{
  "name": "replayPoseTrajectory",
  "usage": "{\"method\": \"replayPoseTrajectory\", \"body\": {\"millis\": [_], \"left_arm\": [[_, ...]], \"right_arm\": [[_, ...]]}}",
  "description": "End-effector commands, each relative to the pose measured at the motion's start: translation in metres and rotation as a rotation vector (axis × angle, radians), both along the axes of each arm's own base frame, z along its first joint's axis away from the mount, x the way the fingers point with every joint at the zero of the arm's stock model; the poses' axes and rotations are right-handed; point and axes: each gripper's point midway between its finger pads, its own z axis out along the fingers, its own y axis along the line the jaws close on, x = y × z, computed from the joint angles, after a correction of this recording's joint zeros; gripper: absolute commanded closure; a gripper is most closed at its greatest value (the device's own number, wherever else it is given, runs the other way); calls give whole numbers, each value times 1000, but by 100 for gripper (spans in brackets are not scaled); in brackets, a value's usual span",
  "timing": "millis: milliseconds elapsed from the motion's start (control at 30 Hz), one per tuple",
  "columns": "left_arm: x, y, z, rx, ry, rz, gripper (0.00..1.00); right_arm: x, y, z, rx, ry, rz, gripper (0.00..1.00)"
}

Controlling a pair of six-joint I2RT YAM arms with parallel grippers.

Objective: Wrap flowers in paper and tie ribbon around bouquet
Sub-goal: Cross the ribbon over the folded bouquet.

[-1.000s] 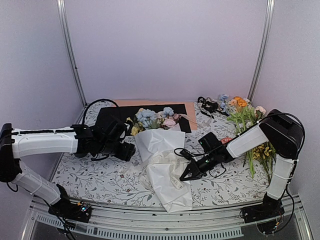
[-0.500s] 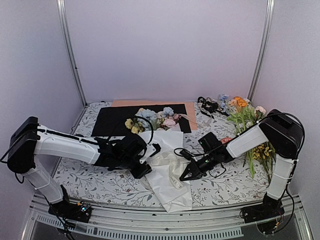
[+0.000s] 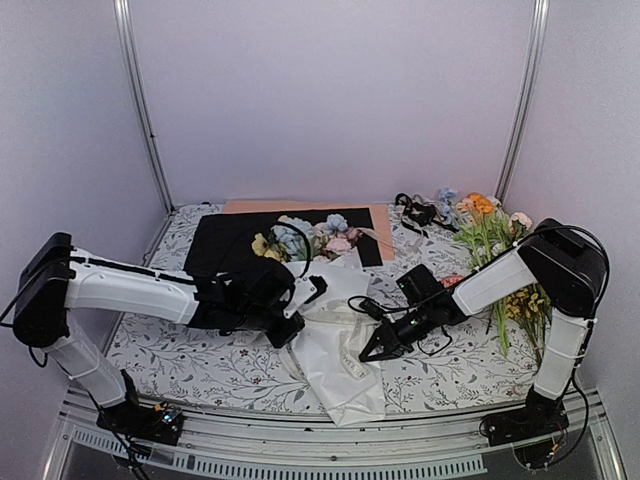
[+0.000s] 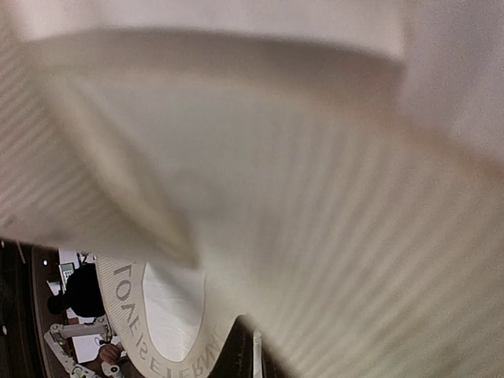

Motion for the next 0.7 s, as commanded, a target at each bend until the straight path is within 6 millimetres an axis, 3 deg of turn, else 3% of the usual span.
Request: {"method": "replayPoseTrajectory", "body": {"millis": [0, 133, 233, 367, 467, 567, 667], "left_arm": [[-35, -30, 46, -207, 48, -182, 100], [-63, -42, 62, -296, 149, -300, 97], [-64, -36, 60, -295, 157, -277, 87], [-37, -15, 40, -179, 83, -116, 84], [-9, 5, 26, -64, 37, 52, 69], [3, 16, 22, 0, 19, 140, 60], [6, 25, 20, 19, 17, 192, 59]], "right_arm": [[-3, -15, -28, -99, 33, -31, 92], [-4, -15, -30, -106, 38, -33, 92], [-4, -15, -31, -106, 38, -32, 93], [-4, -14, -30, -102, 38, -30, 92], [-3, -14, -30, -103, 40, -30, 92], [-2, -14, -29, -103, 40, -33, 92], [-2, -14, -28, -102, 37, -34, 92]]}}
